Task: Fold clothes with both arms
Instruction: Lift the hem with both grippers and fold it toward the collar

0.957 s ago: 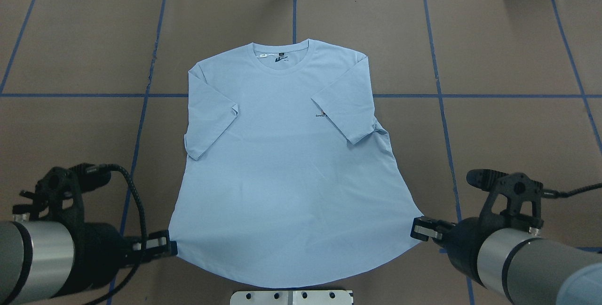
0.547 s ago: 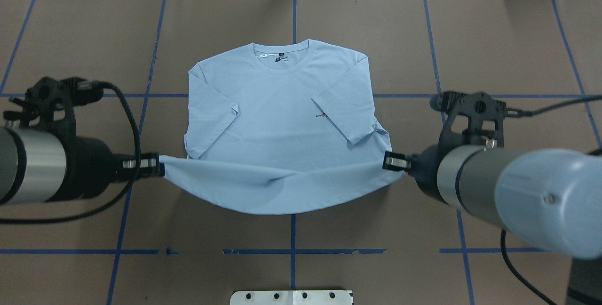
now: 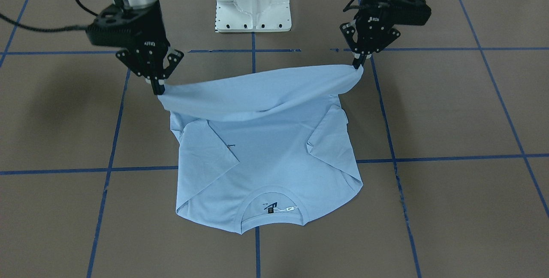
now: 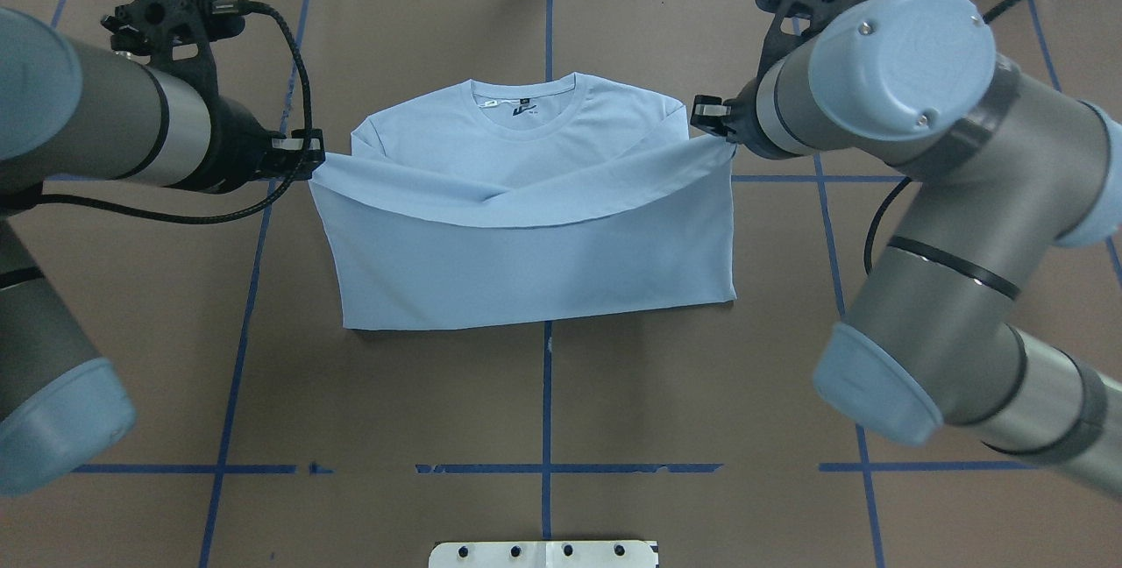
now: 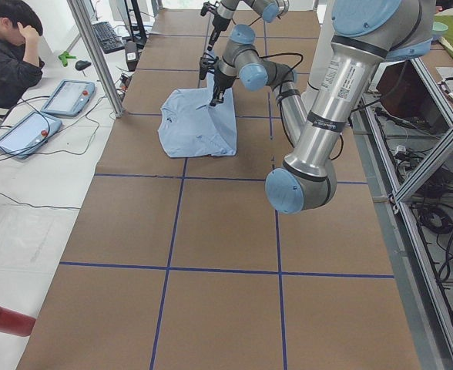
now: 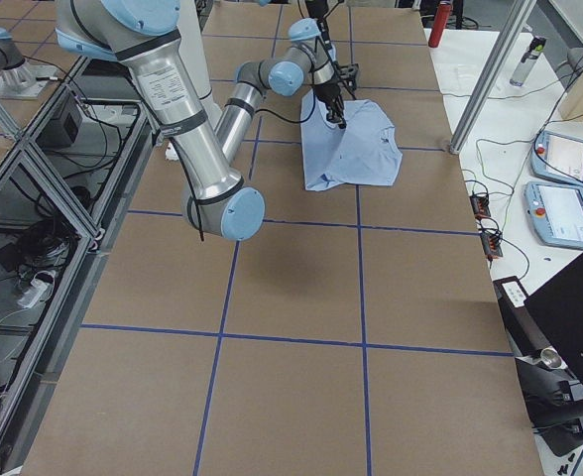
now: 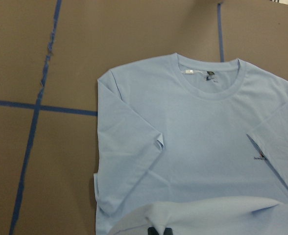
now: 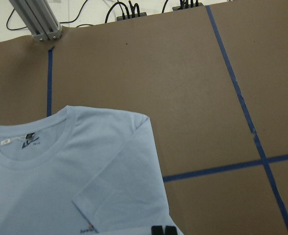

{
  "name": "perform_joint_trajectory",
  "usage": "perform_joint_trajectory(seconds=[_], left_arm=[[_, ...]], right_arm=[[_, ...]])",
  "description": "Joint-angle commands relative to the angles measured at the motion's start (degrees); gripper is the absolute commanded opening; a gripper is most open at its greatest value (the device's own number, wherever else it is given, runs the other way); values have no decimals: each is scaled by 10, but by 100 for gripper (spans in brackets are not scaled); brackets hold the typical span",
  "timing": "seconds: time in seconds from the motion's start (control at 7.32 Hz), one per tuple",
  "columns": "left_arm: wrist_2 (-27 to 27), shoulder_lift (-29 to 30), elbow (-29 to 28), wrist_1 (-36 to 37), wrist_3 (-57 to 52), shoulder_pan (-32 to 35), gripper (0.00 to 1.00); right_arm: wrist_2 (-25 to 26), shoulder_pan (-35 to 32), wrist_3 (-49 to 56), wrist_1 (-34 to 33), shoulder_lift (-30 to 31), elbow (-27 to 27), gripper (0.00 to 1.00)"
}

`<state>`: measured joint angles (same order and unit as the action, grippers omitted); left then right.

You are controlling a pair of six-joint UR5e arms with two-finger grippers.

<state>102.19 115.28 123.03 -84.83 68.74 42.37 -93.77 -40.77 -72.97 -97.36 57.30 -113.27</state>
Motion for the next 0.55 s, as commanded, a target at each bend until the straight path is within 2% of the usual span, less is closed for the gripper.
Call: perform_joint_trajectory(seconds=[0.0,0.14,0.41], left_arm=[[-10,28,-119,-57,-14,23,0],[-35,36,-193,-122,-14,25,0],[-46,63,-330,-231,-14,25,0]], right_arm=[[-7,-33,12,95,-68,182,0],[-5,-34,12,131,-97,253,0],[-1,-34,13,201,-107,343,0]])
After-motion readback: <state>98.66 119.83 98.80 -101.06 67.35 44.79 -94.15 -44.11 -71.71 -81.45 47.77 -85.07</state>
